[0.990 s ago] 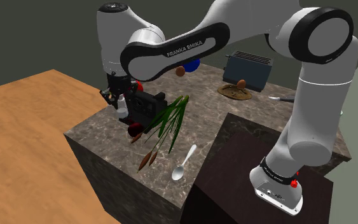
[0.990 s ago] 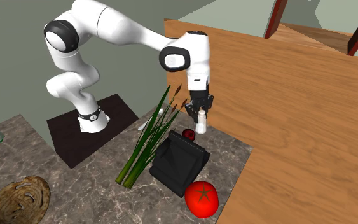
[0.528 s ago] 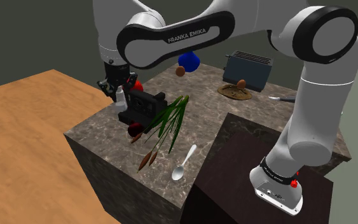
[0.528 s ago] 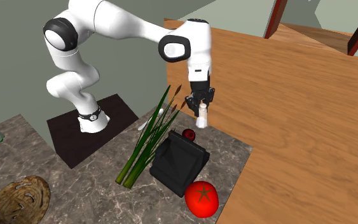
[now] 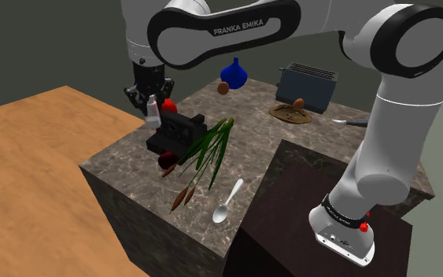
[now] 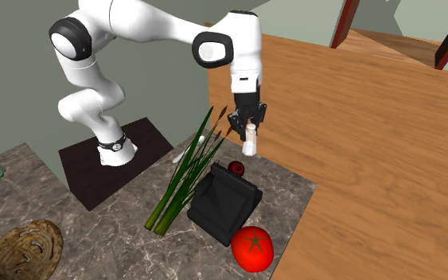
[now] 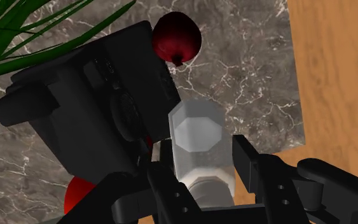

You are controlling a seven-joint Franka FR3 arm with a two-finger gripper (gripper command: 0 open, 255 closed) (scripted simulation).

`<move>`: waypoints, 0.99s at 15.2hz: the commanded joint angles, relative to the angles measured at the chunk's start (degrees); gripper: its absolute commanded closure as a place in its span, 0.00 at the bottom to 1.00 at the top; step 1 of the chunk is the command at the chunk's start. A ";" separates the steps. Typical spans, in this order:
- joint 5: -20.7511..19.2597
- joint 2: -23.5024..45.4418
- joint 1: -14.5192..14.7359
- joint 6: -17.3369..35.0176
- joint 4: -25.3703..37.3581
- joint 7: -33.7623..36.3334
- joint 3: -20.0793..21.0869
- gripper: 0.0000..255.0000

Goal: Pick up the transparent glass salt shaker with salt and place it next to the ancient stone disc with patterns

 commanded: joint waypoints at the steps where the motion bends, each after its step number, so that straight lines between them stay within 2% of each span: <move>1: 1.66 -2.71 -2.15 1.15 -3.12 -2.57 -0.46 1.00; 7: 6.76 -10.55 -8.04 5.04 -12.61 -11.62 -3.13 1.00; 15: 11.79 -17.57 -13.66 8.09 -20.84 -24.28 -8.67 1.00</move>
